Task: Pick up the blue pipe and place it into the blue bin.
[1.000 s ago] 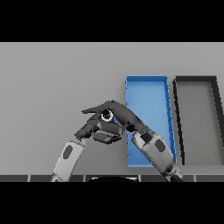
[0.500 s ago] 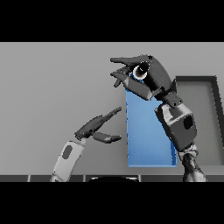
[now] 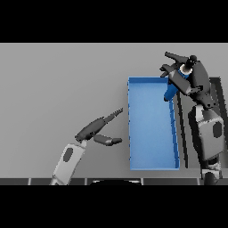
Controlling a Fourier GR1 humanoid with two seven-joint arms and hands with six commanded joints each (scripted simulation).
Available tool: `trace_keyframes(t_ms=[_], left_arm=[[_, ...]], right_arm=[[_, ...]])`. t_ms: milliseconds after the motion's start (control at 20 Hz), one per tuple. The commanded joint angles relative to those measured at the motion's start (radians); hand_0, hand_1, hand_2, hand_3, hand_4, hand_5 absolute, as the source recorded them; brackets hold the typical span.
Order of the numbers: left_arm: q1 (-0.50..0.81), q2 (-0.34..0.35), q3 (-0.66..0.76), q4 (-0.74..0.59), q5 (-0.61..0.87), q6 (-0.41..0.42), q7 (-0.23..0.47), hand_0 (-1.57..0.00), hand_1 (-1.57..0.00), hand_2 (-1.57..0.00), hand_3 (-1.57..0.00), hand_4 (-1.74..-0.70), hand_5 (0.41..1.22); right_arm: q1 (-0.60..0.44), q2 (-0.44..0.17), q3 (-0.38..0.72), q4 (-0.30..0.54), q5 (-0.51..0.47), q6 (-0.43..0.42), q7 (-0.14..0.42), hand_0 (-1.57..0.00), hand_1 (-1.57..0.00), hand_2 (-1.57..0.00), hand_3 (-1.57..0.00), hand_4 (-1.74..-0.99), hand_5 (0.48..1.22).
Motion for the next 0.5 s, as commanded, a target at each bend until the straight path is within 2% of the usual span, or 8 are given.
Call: trace_keyframes(t_ms=[0,100,250,450], left_arm=[[-0.002,-0.003,-0.001,-0.002,0.003,-0.001,0.008,0.00,0.00,0.00,0.00,-0.87,0.419],[0.010,0.004,0.000,-0.005,0.012,-0.009,-0.007,0.00,0.00,0.00,0.00,-0.87,0.421],[0.021,-0.009,-0.009,-0.016,0.019,-0.009,0.010,0.00,0.00,0.00,0.00,-0.88,0.423],[0.033,0.002,-0.007,-0.041,0.024,-0.008,0.023,0.00,0.00,0.00,0.00,-0.88,0.427]], right_arm=[[0.047,-0.015,0.009,-0.016,-0.002,-0.017,0.000,-1.57,-1.57,-1.57,-1.57,-1.741,1.221],[0.148,-0.021,0.025,-0.049,0.003,-0.046,0.000,-1.57,-1.57,-1.57,-1.57,-1.741,1.221],[0.301,-0.035,0.066,-0.103,-0.009,-0.114,0.000,-1.57,-1.57,-1.57,-1.57,-1.741,1.221],[0.429,-0.149,0.172,-0.135,-0.056,-0.300,0.000,-1.57,-1.57,-1.57,-1.57,-1.741,1.221]])
